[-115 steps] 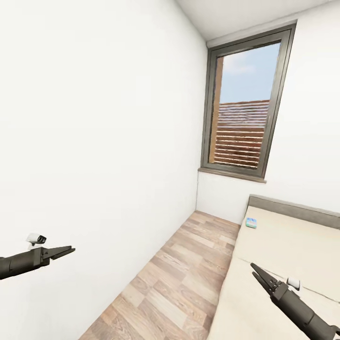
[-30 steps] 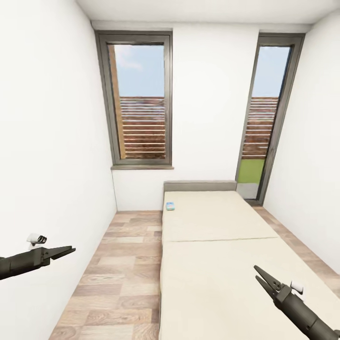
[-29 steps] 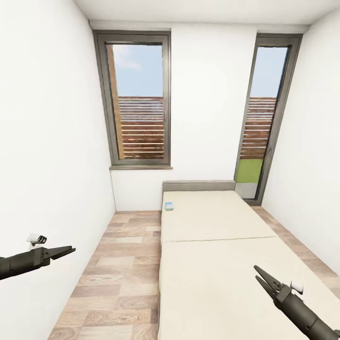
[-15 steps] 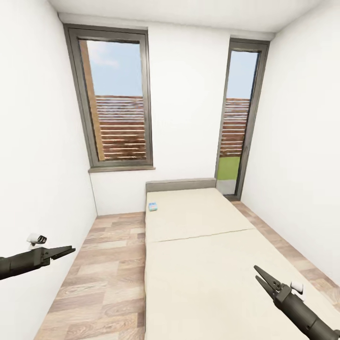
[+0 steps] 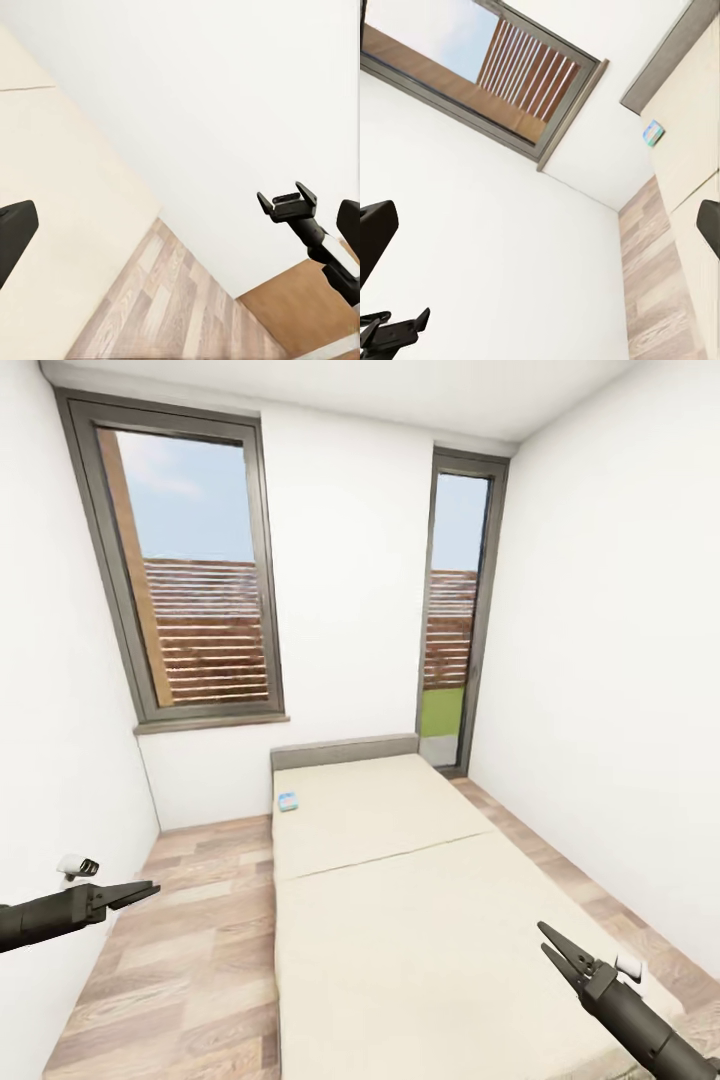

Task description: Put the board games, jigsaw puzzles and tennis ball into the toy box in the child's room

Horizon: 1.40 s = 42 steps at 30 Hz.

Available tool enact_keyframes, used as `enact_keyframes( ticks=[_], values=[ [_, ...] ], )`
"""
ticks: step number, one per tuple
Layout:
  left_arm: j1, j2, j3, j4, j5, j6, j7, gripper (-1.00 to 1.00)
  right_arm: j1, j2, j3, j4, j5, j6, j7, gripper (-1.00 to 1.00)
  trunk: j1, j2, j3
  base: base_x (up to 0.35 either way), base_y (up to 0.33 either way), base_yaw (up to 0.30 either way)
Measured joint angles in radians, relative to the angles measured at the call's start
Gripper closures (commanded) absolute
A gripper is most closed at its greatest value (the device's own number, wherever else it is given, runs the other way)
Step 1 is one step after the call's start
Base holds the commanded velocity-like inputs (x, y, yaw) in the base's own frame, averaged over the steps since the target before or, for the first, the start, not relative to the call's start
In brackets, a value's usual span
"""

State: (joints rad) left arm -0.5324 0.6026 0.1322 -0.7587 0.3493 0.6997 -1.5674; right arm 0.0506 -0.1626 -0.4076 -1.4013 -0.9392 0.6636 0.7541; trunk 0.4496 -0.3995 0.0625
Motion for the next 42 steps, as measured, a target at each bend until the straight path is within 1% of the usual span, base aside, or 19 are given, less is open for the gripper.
enact_keyframes(
  ticks=[14,17,25,29,35,42],
  values=[
    [0.0,0.0,0.0,-0.001,0.0,0.0,0.0,-1.0,0.0,0.0,0.0,0.001,0.0,0.0,0.0,-1.0,0.0,0.0,0.0,0.0,0.253,-0.279],
    [0.0,0.0,0.0,0.0,0.0,0.0,0.0,-1.0,0.0,0.001,0.0,0.001,0.0,0.0,0.0,-1.0,0.0,0.0,0.0,0.0,0.139,-0.181],
    [0.0,0.0,0.0,0.0,0.0,0.0,0.0,-1.0,0.0,0.002,0.0,0.001,0.002,-0.002,-0.001,-1.0,0.0,0.0,0.0,0.0,0.044,-0.038],
    [-0.004,-0.021,-0.002,0.0,0.002,0.0,0.0,-1.0,-0.002,0.024,0.001,0.012,0.009,-0.008,-0.006,-1.0,0.0,0.0,0.0,0.0,0.119,0.0],
    [-0.004,-0.022,-0.002,0.001,0.001,0.0,0.0,-1.0,-0.002,0.03,0.0,0.014,0.009,-0.008,-0.006,-1.0,0.0,0.0,0.0,0.0,0.14,0.0],
    [-0.003,-0.023,-0.002,0.0,0.0,0.0,0.0,-1.0,-0.002,0.036,0.001,0.016,0.009,-0.008,-0.029,-1.0,0.0,0.0,0.0,0.0,0.168,0.0]
  ],
)
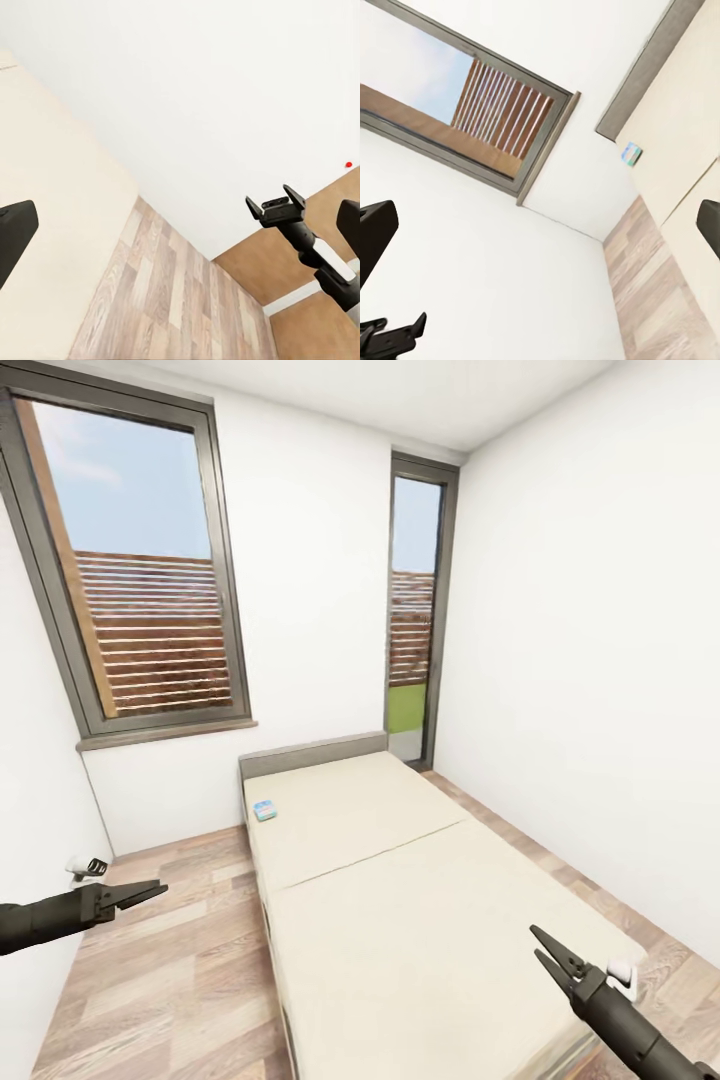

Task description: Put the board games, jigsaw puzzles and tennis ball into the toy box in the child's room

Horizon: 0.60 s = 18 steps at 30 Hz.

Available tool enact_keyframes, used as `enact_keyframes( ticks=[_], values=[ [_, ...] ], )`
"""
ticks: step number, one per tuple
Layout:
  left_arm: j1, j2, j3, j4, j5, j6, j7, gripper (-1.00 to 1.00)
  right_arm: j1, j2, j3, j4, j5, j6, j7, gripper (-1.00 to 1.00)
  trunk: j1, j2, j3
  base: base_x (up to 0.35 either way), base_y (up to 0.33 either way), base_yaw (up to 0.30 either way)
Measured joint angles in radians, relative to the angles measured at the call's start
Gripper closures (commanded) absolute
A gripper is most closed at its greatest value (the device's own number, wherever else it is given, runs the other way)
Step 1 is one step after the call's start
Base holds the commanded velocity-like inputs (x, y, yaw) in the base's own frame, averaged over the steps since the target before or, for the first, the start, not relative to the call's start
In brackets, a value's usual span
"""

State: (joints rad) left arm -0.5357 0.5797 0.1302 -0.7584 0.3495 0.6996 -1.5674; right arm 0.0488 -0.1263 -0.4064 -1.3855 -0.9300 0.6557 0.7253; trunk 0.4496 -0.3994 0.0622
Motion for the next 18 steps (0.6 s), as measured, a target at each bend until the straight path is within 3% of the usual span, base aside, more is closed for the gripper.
enact_keyframes(
  ticks=[7,18],
  values=[
    [0.0,0.0,0.0,0.0,0.0,0.0,0.0,-1.0,0.0,0.002,-0.001,0.0,0.0,0.0,-0.017,-1.0,0.0,0.0,0.0,0.0,0.097,0.0],
    [0.0,0.0,-0.001,0.0,0.0,0.0,0.0,-1.0,0.0,0.002,-0.001,0.0,0.0,0.0,-0.02,-1.0,0.0,0.0,0.0,0.0,0.262,0.0]
  ],
)
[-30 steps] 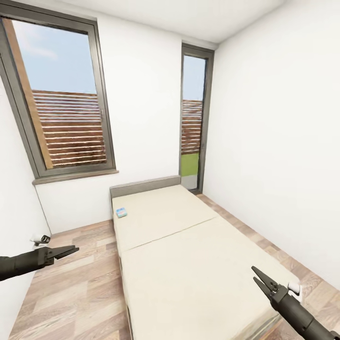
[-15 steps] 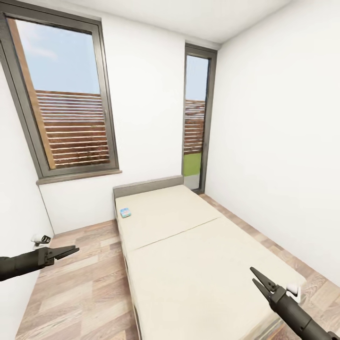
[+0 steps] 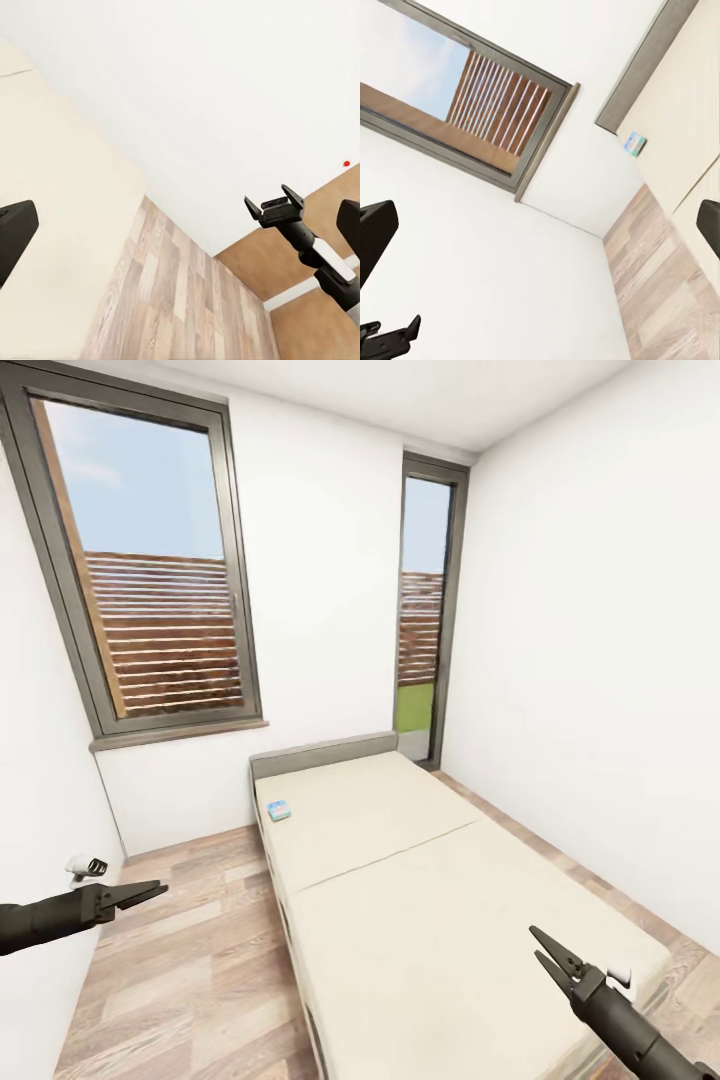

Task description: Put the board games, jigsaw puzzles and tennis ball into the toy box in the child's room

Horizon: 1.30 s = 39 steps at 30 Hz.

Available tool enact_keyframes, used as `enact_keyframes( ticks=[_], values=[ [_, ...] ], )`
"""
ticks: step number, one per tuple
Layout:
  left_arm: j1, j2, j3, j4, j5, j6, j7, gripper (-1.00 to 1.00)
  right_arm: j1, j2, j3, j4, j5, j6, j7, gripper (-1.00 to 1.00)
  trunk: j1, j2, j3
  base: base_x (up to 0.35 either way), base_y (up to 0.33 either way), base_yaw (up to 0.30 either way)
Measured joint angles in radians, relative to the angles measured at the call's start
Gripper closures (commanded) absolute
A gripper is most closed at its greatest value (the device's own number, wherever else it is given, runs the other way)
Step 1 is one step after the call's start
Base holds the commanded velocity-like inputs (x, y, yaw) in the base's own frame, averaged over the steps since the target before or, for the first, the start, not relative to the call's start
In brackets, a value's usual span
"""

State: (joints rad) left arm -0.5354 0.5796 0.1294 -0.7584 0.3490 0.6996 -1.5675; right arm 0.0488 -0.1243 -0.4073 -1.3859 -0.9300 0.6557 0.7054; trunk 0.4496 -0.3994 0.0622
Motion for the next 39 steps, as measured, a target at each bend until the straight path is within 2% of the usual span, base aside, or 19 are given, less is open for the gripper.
enact_keyframes(
  ticks=[9,39],
  values=[
    [0.0,0.0,0.0,0.0,0.0,0.0,0.0,-1.0,0.0,-0.001,-0.001,0.0,-0.001,0.0,0.0,-1.0,0.0,0.0,-0.001,0.0,0.225,0.0],
    [0.0,0.0,0.003,0.0,0.0,-0.001,0.0,-1.0,0.0,-0.008,-0.002,0.001,-0.003,0.007,0.0,-1.0,0.0,0.0,-0.047,0.0,0.03,-0.014]
  ],
)
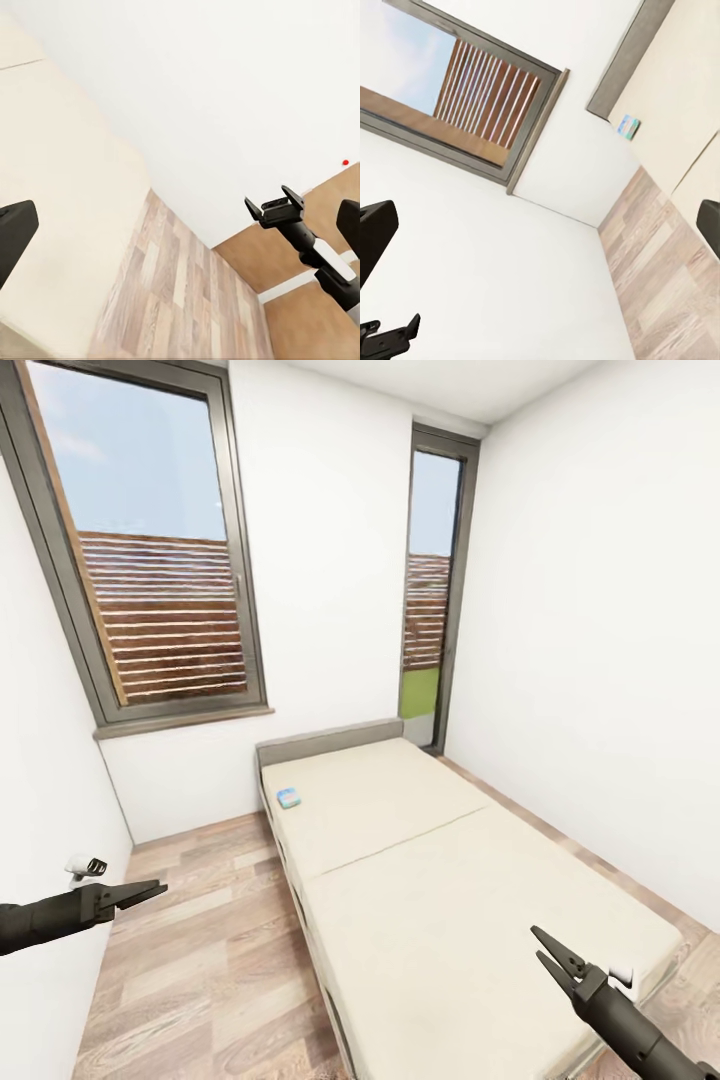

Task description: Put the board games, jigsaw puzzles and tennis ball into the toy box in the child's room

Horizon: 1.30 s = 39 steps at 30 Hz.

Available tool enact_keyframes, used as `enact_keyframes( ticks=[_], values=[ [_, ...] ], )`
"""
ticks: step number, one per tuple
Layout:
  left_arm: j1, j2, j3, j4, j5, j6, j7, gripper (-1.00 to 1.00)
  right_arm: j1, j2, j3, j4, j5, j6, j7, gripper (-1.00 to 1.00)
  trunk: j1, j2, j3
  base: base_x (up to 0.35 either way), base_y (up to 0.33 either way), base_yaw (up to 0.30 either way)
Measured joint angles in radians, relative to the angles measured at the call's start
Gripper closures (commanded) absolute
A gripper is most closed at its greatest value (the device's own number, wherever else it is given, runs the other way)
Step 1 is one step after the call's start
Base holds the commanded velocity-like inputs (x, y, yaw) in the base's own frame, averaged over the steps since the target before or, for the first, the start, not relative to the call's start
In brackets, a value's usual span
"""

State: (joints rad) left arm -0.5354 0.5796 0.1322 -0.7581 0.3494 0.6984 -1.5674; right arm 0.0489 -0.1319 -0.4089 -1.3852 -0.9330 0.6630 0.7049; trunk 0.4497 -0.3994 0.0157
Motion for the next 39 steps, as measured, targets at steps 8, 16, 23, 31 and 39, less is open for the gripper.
enact_keyframes(
  ticks=[8,16,23,31,39],
  values=[
    [0.0,0.0,0.001,0.0,0.0,0.0,0.0,-1.0,0.0,0.001,0.0,-0.001,0.0,0.0,0.0,-1.0,0.0,0.0,-0.013,0.0,0.062,-0.081],
    [0.0,0.0,0.001,0.0,0.0,0.0,0.0,-1.0,0.0,0.002,0.0,-0.001,0.0,-0.002,0.0,-1.0,0.0,0.0,-0.022,0.0,0.005,-0.115],
    [0.0,0.0,0.002,0.0,0.0,0.0,0.0,-1.0,0.0,0.004,0.0,-0.001,0.001,-0.005,0.0,-1.0,0.0,0.0,-0.023,0.0,0.001,-0.071],
    [0.0,0.0,0.002,0.0,0.0,0.0,0.0,-1.0,0.0,0.004,0.001,-0.001,0.001,-0.006,0.0,-1.0,0.0,0.0,-0.02,0.0,0.0,-0.219],
    [0.0,0.0,0.002,0.0,0.0,0.0,0.0,-1.0,0.0,0.003,0.001,-0.001,0.0,-0.006,0.0,-1.0,0.0,0.0,-0.016,0.0,0.0,-0.243]
  ],
)
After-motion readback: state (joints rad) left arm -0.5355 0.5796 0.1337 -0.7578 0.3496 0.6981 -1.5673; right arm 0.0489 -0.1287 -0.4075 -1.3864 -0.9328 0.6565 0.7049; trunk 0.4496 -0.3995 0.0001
